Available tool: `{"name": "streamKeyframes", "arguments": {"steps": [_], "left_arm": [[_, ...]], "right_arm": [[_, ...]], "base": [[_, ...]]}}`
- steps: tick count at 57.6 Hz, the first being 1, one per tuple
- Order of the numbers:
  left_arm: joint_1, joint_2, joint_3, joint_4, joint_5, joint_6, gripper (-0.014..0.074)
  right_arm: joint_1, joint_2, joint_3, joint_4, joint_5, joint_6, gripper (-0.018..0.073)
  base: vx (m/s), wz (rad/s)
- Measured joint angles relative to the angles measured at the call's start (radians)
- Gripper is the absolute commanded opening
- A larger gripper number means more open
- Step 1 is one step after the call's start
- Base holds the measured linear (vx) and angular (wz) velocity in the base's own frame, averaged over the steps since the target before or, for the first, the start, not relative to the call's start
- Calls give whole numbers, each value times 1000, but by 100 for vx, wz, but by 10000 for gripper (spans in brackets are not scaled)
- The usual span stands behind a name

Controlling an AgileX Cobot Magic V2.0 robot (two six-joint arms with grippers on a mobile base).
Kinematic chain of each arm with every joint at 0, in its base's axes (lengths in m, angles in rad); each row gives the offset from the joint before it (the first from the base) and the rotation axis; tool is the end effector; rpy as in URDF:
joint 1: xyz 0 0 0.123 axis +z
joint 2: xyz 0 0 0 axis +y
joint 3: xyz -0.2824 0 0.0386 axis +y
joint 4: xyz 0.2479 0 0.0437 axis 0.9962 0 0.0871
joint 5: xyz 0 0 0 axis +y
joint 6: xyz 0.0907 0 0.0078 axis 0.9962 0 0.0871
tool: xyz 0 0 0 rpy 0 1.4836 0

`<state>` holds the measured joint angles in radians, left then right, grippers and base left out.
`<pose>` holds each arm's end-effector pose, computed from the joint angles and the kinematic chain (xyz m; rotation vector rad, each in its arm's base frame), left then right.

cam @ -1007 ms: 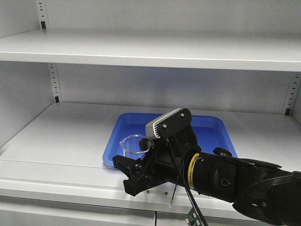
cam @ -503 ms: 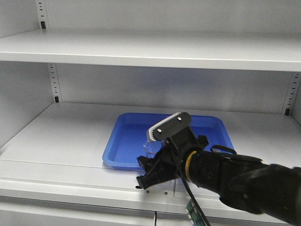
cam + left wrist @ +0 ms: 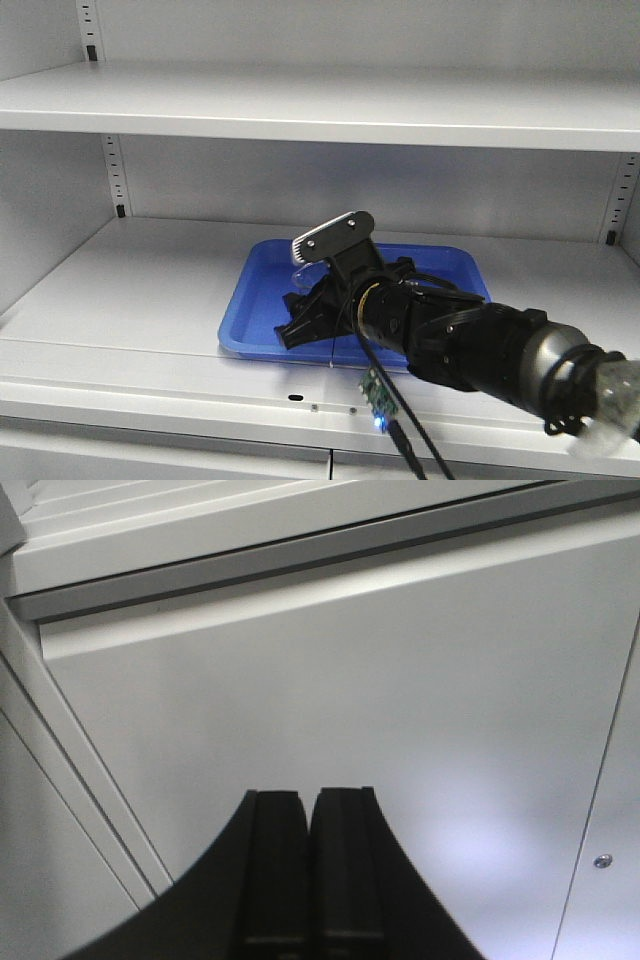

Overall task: Pick beaker and place in left cabinet
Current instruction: 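Extend the right gripper over the blue tray on the cabinet shelf, then lower the beaker onto the blue tray and open the right gripper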

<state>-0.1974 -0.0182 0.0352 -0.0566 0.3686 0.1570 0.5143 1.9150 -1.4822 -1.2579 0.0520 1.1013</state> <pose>0.0511 -0.0121 0.1691 0.2948 1.8460 -0.0834 0.4028 0.2223 0.2793 -0.6058 1.8395 0.1911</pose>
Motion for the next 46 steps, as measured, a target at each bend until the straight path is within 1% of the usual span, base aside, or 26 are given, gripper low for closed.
{"name": "streamKeyframes", "arguments": {"steps": [9,15,21,30,42,46], "left_arm": [[0,0,0,0,0,0,-6],[0,0,0,0,0,0,-6],[0,0,0,0,0,0,-6],[0,0,0,0,0,0,-6],[0,0,0,0,0,0,-6],[0,0,0,0,0,0,-6]], "right_arm": [[-73,71,-61,0,0,94,243],[-107,106,-82,1,-6,116,258],[-115,115,-91,1,-7,121,293],[-115,123,-96,0,-5,121,378],[-115,123,-98,0,-6,121,543],[-115,129,-98,0,-3,126,582]], "base": [[0,0],[0,0],[0,0],[0,0],[0,0],[0,0]]}}
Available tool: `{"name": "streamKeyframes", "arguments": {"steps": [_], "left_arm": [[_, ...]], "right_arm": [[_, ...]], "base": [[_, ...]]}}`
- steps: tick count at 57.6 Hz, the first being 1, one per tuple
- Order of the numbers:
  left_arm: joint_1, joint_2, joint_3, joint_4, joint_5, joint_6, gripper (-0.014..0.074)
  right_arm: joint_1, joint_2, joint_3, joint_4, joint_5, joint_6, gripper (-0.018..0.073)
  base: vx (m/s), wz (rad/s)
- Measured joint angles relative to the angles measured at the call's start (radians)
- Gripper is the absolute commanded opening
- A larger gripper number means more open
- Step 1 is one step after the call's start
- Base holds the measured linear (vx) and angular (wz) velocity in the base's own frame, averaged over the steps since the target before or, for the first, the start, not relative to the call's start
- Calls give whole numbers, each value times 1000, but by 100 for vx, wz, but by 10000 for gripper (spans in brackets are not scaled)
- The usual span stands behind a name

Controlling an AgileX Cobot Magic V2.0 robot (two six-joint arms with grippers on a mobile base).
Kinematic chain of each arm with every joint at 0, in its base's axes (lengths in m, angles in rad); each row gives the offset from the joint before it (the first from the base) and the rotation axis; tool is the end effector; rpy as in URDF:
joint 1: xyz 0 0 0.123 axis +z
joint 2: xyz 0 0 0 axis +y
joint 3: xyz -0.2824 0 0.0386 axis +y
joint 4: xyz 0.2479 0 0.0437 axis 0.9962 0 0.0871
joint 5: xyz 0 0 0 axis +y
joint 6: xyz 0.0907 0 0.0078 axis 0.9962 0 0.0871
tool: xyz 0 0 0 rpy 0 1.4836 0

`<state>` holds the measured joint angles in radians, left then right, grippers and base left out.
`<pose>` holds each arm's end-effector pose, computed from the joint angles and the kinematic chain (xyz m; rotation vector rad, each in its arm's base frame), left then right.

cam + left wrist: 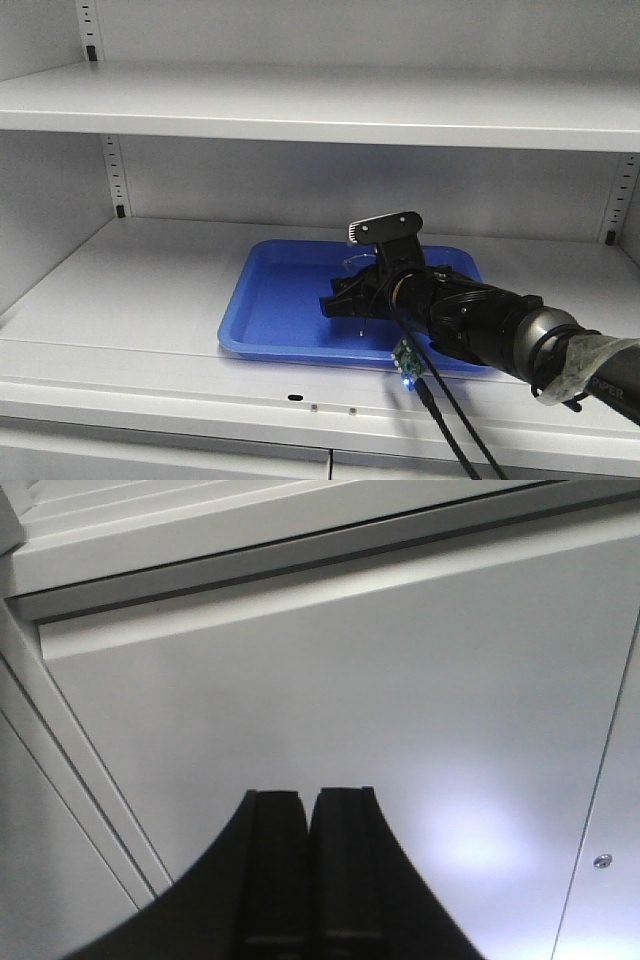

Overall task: Pick beaker and place in left cabinet
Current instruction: 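Lower the beaker onto the blue tray and open the right gripper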

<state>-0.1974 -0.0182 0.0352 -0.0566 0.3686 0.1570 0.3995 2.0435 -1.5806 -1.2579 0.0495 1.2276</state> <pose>0.0511 -0.0121 0.1691 0.2948 1.8460 -0.0834 0.4516 0.1859 0.2506 -0.3887 1.9277 0.1963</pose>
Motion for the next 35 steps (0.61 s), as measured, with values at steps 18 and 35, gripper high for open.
{"name": "streamKeyframes", "arguments": {"steps": [18,35], "left_arm": [[0,0,0,0,0,0,-6],[0,0,0,0,0,0,-6]], "right_arm": [[0,1,19,4,-24,52,605],[0,-115,124,4,-49,65,596]], "base": [[0,0],[0,0]]}}
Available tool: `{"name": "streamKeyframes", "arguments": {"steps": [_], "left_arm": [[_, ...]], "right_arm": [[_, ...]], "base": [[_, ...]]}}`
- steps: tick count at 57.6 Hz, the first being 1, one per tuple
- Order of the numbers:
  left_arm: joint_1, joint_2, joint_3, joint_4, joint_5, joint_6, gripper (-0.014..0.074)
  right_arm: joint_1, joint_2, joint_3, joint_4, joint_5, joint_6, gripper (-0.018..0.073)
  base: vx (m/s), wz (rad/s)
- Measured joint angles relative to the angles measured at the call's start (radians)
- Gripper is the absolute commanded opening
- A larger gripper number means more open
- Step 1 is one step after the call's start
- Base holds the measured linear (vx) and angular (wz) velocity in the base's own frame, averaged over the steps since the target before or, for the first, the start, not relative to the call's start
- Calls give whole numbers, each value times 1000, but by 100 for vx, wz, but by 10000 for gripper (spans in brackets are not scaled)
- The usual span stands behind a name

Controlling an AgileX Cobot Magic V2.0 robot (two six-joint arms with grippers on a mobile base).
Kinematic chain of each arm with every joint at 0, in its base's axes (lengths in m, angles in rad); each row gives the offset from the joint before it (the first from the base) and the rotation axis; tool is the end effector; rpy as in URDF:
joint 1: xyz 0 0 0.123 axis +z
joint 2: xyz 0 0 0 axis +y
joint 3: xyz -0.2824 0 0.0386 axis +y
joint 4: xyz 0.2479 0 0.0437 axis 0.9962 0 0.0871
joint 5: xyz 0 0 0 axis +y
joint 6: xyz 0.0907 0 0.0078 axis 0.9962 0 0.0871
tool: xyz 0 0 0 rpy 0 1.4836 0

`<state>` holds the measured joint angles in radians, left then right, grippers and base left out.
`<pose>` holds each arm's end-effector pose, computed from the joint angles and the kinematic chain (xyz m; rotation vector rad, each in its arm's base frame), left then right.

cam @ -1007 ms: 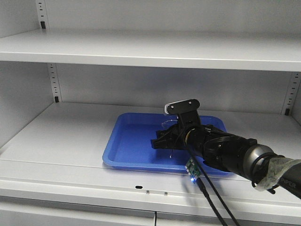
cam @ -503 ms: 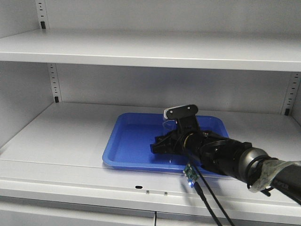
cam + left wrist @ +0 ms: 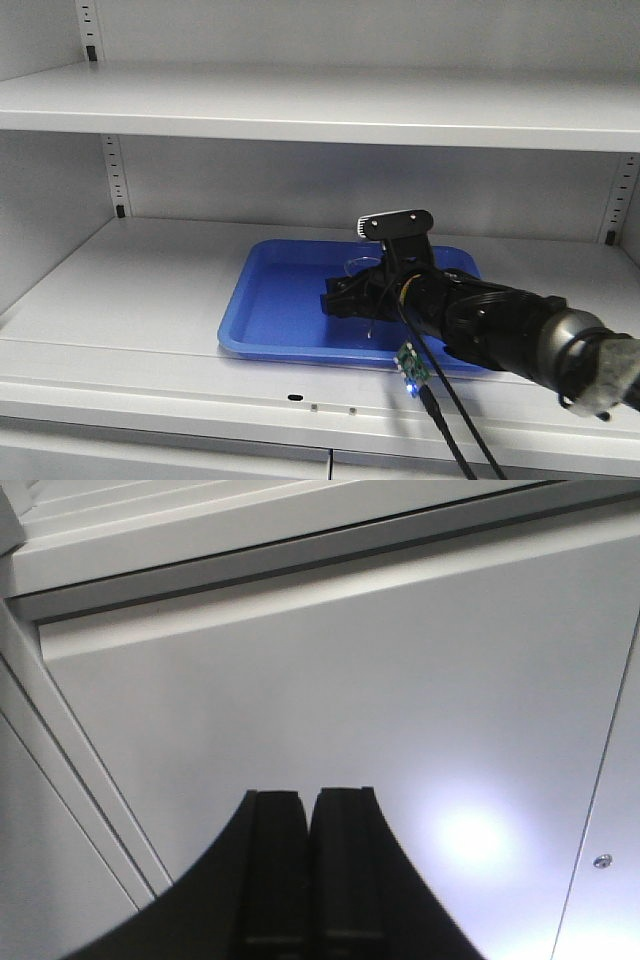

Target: Pick beaker and place in left cabinet

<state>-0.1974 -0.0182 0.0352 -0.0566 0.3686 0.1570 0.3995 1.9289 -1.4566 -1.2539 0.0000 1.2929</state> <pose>0.0511 -0.0121 0.1691 0.2948 1.8460 -0.0834 0.4239 0.1789 0.2659 -0.3526 1.9351 0.2882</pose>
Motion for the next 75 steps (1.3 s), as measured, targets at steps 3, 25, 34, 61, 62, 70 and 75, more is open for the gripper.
{"name": "streamKeyframes", "arguments": {"steps": [3,25,34,61,62,70,75], "left_arm": [[0,0,0,0,0,0,-6],[0,0,0,0,0,0,-6],[0,0,0,0,0,0,-6],[0,0,0,0,0,0,-6],[0,0,0,0,0,0,-6],[0,0,0,0,0,0,-6],[0,0,0,0,0,0,-6]], "right_arm": [[0,-32,42,0,0,0,594],[4,-189,181,-63,-17,6,592],[28,-278,261,-63,-18,7,592],[43,-628,502,-62,-24,7,592],[43,-631,503,-62,-24,7,592],[43,-632,510,-62,-24,7,592],[43,-632,510,-62,-24,7,592]], "base": [[0,0],[0,0],[0,0],[0,0],[0,0],[0,0],[0,0]]}}
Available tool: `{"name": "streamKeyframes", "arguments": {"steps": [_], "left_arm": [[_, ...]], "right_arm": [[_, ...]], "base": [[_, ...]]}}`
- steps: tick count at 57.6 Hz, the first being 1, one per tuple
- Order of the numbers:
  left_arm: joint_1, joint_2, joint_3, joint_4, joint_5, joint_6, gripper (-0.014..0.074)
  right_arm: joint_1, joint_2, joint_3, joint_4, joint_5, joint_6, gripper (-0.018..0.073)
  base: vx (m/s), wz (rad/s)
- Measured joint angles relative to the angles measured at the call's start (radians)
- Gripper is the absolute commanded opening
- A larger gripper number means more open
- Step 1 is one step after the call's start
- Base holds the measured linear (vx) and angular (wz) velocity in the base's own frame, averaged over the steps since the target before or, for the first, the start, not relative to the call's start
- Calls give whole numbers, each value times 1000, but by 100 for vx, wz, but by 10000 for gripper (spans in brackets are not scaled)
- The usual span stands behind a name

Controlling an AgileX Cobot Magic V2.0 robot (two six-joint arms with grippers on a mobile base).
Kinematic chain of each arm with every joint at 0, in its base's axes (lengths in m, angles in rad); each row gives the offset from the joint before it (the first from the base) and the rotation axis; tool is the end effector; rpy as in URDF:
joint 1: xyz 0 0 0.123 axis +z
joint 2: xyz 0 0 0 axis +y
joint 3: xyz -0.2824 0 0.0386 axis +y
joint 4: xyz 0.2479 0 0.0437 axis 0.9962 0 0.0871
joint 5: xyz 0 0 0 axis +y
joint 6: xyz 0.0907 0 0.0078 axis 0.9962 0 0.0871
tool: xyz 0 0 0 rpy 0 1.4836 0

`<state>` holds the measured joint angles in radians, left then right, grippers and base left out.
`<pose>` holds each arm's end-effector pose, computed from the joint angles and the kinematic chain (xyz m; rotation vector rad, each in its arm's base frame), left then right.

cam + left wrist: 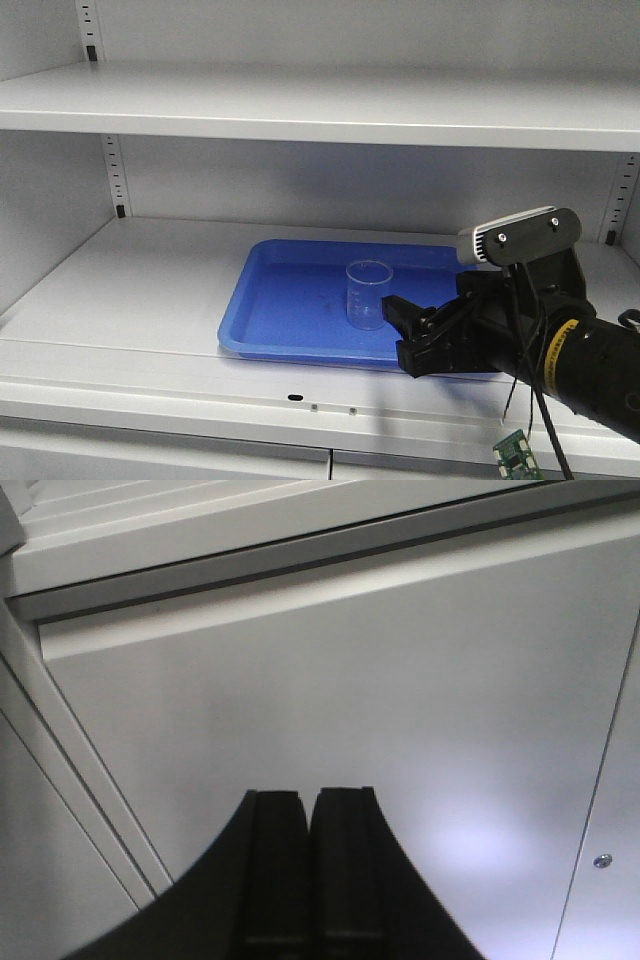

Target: Pick beaker and place in left cabinet

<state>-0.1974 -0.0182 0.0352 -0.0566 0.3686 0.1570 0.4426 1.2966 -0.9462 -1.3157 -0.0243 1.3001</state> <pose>0.0511 -0.0121 0.1691 0.2948 1.8460 -0.0834 0.2671 0.1288 0.3381 -0.4340 1.7878 0.3218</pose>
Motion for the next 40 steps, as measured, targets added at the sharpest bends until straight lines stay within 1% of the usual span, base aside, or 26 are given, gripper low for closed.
{"name": "streamKeyframes", "arguments": {"steps": [22,28,30,35,40], "left_arm": [[0,0,0,0,0,0,-6],[0,0,0,0,0,0,-6],[0,0,0,0,0,0,-6],[0,0,0,0,0,0,-6],[0,0,0,0,0,0,-6]], "right_arm": [[0,0,0,0,3,0,587],[0,0,0,11,31,0,573],[0,-4,2,33,43,-1,566],[0,-32,3,171,99,-34,535],[0,-79,3,339,187,-143,489]], "base": [[0,0],[0,0],[0,0],[0,0],[0,0]]}}
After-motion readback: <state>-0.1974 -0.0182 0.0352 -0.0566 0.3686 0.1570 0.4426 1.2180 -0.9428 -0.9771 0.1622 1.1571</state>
